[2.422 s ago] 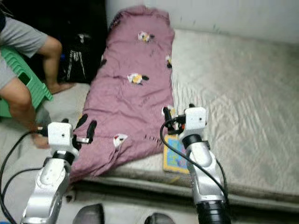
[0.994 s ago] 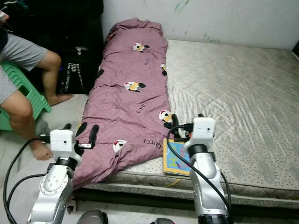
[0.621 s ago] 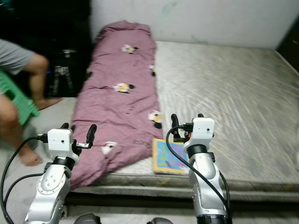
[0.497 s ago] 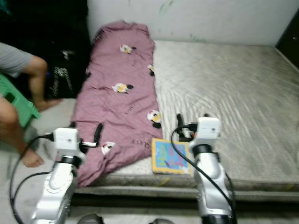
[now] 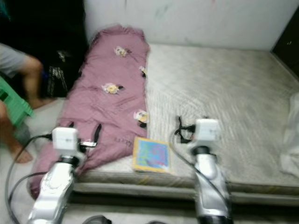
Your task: Clean up the room
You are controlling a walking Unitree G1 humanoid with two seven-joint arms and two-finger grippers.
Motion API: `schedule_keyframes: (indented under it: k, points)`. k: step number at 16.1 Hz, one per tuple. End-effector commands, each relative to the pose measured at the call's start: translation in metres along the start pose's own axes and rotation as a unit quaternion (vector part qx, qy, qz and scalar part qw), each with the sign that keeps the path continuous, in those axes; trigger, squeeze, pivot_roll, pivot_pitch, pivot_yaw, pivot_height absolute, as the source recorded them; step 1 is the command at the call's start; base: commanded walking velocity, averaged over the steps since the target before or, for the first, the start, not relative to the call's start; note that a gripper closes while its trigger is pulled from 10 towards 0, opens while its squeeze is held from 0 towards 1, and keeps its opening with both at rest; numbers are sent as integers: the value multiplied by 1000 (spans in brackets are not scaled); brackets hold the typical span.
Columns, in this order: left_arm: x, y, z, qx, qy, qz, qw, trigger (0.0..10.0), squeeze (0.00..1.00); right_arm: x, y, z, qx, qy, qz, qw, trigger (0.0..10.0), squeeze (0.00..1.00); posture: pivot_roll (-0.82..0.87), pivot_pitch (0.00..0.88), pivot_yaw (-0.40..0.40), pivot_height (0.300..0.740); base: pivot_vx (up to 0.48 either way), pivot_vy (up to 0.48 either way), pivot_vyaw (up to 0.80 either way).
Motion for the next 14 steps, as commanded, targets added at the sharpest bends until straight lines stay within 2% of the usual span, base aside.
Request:
schedule_keyframes:
  k: [1,12,14]
  points:
    - [3,8,5,-3,-5,12,1000,10000,0,-1,5,9,-11,-9,7,1000,10000,0,-15,8,-40,740,0,-371,0]
    - [3,7,6,-5,-4,10,1000,10000,0,0,6,12,-22,-8,5,1000,10000,0,-18,7,-48,740,0,-366,0]
    - [4,7,6,-5,-3,11,1000,10000,0,0,5,12,-23,-8,5,1000,10000,0,-17,6,-47,740,0,-159,0]
Point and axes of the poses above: a point about 5 cm out from each wrist's last joint towards the gripper, its own x axis pointing out of the wrist towards the gripper, its own y axis along the axis of the wrist's last joint, z = x × y, the point moved 4 cm from there along x, pointing out of the wrist towards the gripper, and after that the axes turned 10 degrees about x, right-handed, at the moved point
